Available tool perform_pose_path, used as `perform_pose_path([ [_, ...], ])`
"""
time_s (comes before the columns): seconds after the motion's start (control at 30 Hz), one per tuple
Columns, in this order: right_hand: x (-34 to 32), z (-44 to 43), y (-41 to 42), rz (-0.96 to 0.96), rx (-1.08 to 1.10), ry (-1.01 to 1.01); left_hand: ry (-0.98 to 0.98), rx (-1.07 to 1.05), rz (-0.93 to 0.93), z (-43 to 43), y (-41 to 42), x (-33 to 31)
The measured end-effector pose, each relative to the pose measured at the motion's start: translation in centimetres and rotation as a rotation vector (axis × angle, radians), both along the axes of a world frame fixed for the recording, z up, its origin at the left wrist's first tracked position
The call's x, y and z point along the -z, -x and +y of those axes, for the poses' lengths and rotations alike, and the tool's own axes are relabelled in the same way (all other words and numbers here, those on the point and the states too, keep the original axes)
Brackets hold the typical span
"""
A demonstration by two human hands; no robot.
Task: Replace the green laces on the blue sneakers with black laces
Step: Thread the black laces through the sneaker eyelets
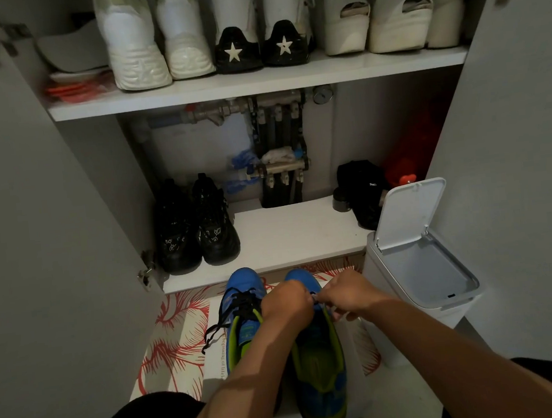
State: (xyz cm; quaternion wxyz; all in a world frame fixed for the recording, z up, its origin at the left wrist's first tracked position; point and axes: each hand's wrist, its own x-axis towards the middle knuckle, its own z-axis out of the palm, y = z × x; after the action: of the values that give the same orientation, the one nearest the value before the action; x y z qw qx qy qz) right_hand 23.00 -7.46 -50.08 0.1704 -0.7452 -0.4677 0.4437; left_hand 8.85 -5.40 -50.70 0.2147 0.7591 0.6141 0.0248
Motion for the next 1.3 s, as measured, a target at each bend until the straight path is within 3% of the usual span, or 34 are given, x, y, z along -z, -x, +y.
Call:
perform_pose_path([
  [0.57, -0.4, 0.1, 0.3, 0.054, 0.073, 0.04, 0.031, -0.086, -0.046, -0.5, -0.5, -0.1],
  [0.8, -0.1, -0.4, 0.1, 0.077, 0.066, 0.022, 0.089, -0.079, -0.146, 0.0, -0.4, -0.1],
  [1.03, 0.7, -0.7, -0.3, 0.079, 0.056, -0.047, 0.047, 0.08, -0.083, 0.7, 0.1, -0.1],
  [1.2, 0.1, -0.3, -1.4, 0.245, 0.313, -0.14, 0.06, 0.183, -0.02, 1.3, 1.5, -0.3],
  [1.3, -1.0, 0.0, -1.3, 0.363, 0.332, -0.221, 0.097, 0.212, -0.01, 1.3, 1.5, -1.0],
])
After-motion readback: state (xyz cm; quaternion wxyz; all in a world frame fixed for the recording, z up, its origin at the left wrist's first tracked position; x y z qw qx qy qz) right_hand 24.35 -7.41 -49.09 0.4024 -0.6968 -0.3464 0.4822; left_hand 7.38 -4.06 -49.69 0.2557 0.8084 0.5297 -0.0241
